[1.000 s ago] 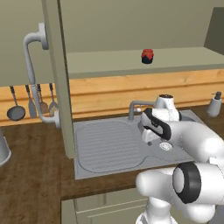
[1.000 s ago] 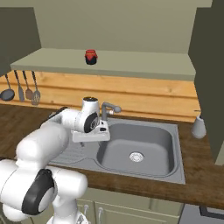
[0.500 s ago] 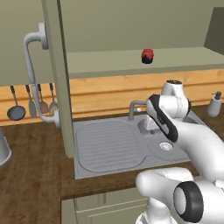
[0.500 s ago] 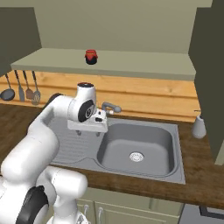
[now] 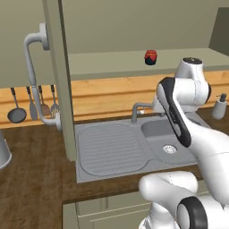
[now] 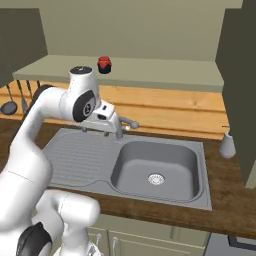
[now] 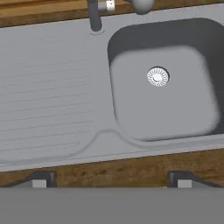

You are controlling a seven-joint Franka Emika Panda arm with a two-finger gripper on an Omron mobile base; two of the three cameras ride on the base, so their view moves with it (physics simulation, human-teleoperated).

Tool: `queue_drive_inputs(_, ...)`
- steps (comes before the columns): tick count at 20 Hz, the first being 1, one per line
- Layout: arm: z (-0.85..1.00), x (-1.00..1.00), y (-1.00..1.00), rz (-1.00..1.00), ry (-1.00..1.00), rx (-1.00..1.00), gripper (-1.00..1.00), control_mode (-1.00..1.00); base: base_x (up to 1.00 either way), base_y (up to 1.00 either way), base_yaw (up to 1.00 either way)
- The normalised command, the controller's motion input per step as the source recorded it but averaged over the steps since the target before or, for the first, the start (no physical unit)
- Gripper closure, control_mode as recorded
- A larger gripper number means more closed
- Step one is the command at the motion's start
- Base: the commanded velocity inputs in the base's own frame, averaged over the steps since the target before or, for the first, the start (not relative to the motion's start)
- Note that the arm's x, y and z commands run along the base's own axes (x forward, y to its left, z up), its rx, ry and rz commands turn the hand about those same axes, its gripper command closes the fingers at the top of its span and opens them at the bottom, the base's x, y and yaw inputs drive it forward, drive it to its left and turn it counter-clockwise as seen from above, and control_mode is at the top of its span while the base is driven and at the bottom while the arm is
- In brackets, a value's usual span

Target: From the different types of pastries on the counter, select a croissant and place it on the cutting board. Then retrieve a jar of jam from the cabinet and place it alongside the croissant on the cutting board.

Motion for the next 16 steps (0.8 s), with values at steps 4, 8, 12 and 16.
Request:
queue_drive_inputs(4,0.85,-0.21,0.07,-0.13,-0.5,-0.11,-1.0,-1.0,0.0,0.0,0.0)
queue_drive_inputs(8,1.0,-0.33,0.0,-0.07,-0.32,-0.02,-1.0,-1.0,0.0,0.0,0.0)
queue_drive_inputs(12,0.99,-0.37,0.0,-0.04,-0.28,0.0,-1.0,-1.0,0.0,0.0,0.0)
queue_drive_inputs(16,0.99,-0.66,0.0,-0.01,-0.27,0.0,-1.0,-1.0,0.0,0.0,0.0)
